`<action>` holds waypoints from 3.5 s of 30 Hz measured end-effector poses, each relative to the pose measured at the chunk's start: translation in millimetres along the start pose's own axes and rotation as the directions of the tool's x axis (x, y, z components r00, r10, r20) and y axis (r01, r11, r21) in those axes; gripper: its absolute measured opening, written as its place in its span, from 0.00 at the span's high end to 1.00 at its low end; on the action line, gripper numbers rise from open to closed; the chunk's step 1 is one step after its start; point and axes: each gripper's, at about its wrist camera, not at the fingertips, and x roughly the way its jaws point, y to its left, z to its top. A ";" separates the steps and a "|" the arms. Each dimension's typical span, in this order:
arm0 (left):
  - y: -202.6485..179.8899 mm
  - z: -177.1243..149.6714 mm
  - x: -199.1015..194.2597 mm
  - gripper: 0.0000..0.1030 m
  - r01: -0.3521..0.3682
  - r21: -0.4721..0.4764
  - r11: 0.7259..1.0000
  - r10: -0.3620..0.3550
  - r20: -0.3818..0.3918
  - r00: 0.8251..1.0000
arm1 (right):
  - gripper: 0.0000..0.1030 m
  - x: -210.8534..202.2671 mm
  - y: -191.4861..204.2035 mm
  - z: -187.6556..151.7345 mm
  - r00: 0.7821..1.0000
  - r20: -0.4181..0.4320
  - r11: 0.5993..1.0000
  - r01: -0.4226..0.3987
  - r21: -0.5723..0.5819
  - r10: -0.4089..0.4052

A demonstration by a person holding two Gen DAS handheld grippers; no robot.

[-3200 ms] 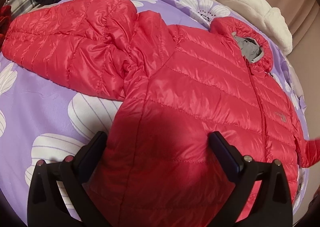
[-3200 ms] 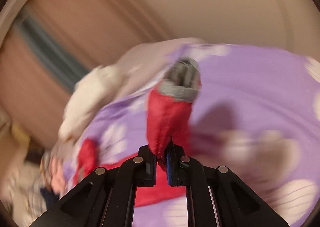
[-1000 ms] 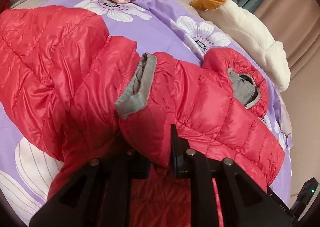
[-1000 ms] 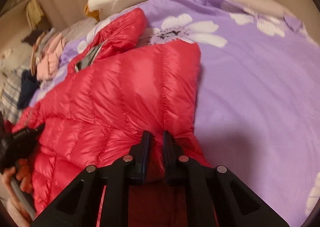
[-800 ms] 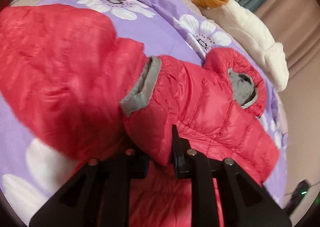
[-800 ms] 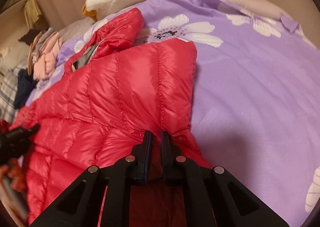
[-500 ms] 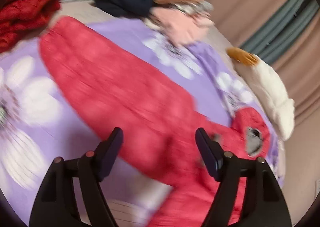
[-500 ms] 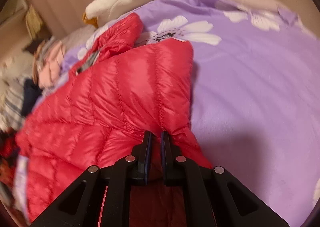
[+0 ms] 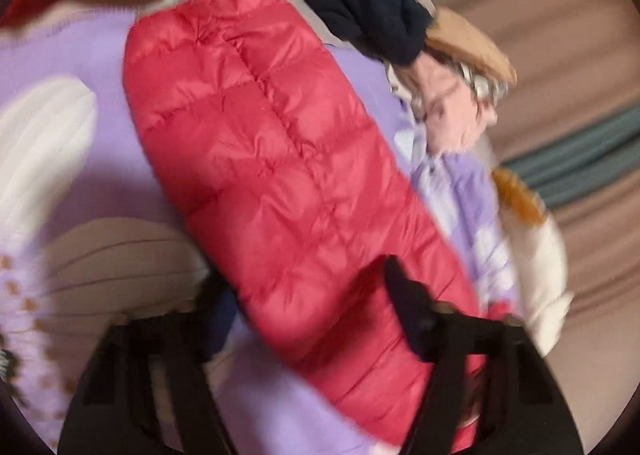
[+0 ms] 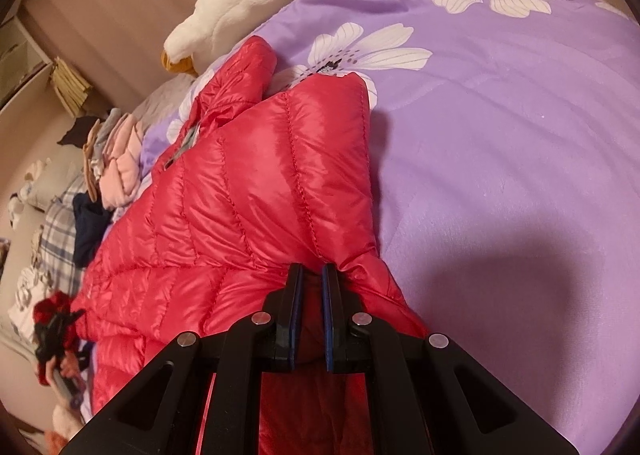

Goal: Fold large clothes

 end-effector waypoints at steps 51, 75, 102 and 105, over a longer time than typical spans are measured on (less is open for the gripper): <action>-155.6 -238.4 -11.4 0.47 0.014 0.530 0.848 0.089 -0.169 0.982 | 0.23 -48.5 21.4 32.9 0.917 0.070 0.909 -0.398 0.120 0.393; -201.2 -250.8 -42.0 0.63 0.143 0.661 0.737 -0.038 -0.170 0.985 | 0.91 -14.7 24.9 13.2 0.996 0.069 0.990 0.057 -0.131 -0.048; -174.9 -259.8 49.2 0.62 -0.017 0.777 0.629 0.199 -0.140 0.970 | 0.91 -79.2 66.1 6.1 0.996 0.090 0.971 0.022 -0.240 -0.001; -174.3 -261.6 47.0 0.62 -0.006 0.767 0.642 0.188 -0.149 0.971 | 0.91 -93.7 91.9 2.2 0.986 0.163 0.944 0.090 -0.316 -0.039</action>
